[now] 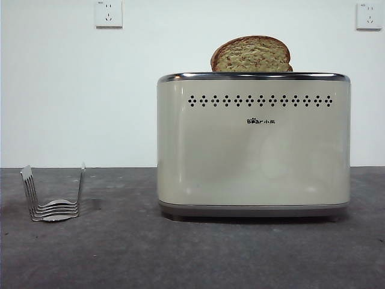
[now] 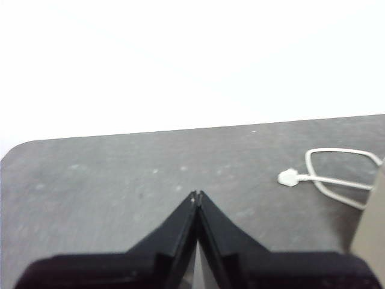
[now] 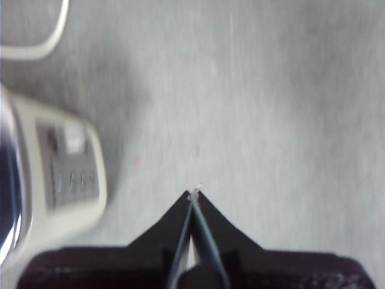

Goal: Pick up a slice of bread from the rack,put the bread on the toaster,press the button

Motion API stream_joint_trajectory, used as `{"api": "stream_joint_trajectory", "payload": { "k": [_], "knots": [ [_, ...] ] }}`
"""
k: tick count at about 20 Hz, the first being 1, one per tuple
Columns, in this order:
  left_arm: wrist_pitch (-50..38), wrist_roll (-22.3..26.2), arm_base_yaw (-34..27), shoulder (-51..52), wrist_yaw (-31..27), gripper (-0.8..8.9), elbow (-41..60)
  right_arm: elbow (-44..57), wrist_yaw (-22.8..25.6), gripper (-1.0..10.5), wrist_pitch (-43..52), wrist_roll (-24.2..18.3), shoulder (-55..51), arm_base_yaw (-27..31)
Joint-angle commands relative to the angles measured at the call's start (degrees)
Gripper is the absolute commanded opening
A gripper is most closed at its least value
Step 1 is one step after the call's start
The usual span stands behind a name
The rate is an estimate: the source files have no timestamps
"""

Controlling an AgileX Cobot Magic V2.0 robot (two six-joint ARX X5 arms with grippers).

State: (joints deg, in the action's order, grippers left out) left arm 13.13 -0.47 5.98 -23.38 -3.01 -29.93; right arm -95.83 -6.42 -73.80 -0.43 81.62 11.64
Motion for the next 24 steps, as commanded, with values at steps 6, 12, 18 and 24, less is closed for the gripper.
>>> {"api": "stream_joint_trajectory", "payload": {
  "k": [6,12,18,24],
  "knots": [
    [-6.8,0.6,-3.6,15.9,1.7,-0.03,23.1,0.1,0.0,0.0,13.3,0.5,1.3,0.0],
    [-3.8,0.5,-3.8,23.3,9.0,-0.03,29.5,0.0,0.0,0.0,20.2,0.5,1.3,0.0],
    [-3.3,1.2,-3.9,23.2,4.0,-0.03,29.5,0.0,0.0,0.0,20.7,0.5,1.4,0.0],
    [-3.7,-0.5,-3.9,22.9,4.9,-0.03,29.5,0.0,0.0,0.0,20.7,0.5,1.4,0.0]
  ]
}}
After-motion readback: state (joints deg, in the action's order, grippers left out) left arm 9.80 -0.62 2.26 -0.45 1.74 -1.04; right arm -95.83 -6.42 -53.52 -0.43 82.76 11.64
